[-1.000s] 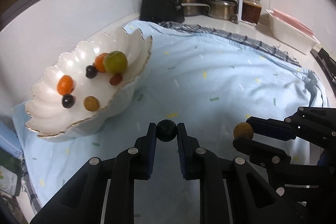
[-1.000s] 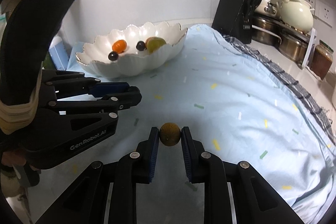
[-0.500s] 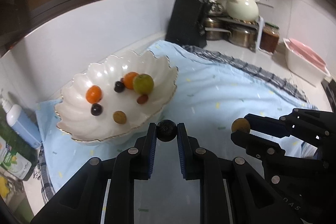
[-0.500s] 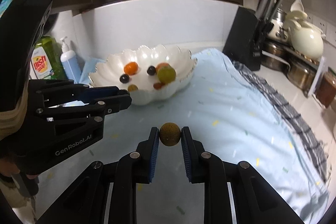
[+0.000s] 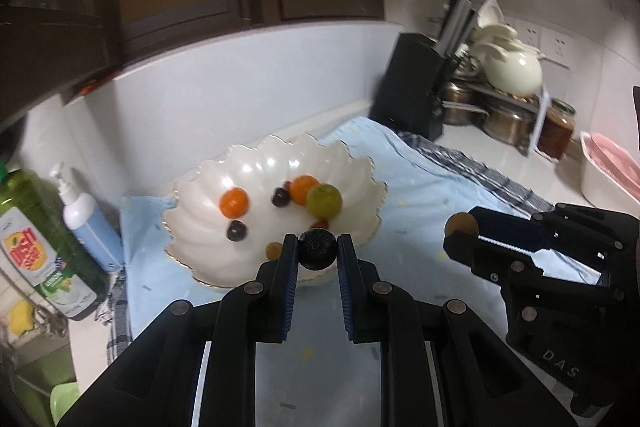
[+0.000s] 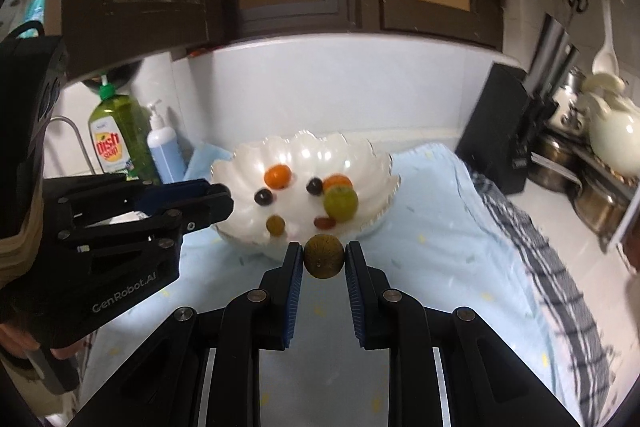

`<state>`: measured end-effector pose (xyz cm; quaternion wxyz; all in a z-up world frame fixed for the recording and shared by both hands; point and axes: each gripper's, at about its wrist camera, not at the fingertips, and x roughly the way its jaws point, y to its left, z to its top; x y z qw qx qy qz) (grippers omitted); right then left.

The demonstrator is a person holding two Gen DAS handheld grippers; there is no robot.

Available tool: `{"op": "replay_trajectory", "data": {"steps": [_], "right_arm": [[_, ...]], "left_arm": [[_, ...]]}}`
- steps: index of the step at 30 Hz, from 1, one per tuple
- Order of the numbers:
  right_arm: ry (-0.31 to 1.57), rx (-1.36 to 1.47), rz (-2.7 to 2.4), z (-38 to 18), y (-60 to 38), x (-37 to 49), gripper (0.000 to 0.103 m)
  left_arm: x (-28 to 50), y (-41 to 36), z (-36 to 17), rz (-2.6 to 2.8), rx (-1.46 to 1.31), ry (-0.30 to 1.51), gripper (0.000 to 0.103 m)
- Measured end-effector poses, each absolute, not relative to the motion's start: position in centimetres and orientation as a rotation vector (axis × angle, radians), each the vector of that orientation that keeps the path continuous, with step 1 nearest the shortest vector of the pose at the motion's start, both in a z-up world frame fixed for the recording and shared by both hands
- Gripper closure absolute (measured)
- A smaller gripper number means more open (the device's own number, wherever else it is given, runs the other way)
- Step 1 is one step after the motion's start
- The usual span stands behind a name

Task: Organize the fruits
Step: 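Carry the brown fruit and dark plum over the white bowl with both tools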

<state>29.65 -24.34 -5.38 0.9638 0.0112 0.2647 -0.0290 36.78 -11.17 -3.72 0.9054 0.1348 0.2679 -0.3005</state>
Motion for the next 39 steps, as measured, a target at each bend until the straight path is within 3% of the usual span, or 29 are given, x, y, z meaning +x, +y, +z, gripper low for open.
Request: {"op": "replay_trajectory", "data": {"steps": [18, 39], "right_arm": [[0.443, -0.069, 0.152, -1.8, -26.5, 33.6, 0.08], [0.443, -0.097, 0.22, -0.4, -29.7, 41.5, 0.08]], "left_arm": [[37.1, -11.7, -0.5, -0.369, 0.21, 0.472, 0.083], [43.2, -14.2, 0.3, -0.261, 0.134, 0.514, 0.083]]}}
